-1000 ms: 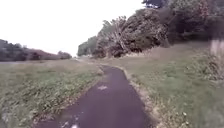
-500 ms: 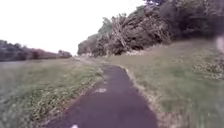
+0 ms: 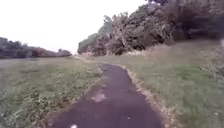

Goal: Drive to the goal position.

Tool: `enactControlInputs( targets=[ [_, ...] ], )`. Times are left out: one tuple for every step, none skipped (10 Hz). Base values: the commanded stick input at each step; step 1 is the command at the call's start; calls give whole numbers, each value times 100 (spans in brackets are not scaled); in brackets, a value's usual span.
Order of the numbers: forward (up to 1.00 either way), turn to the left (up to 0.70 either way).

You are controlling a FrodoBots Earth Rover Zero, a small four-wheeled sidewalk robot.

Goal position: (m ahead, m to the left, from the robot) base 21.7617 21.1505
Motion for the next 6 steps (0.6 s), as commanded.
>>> enactControlInputs(
  targets=[
    [84, -7],
    [84, 0],
    [84, 0],
    [84, 0],
    [84, 0],
    [84, 0]
  ],
)
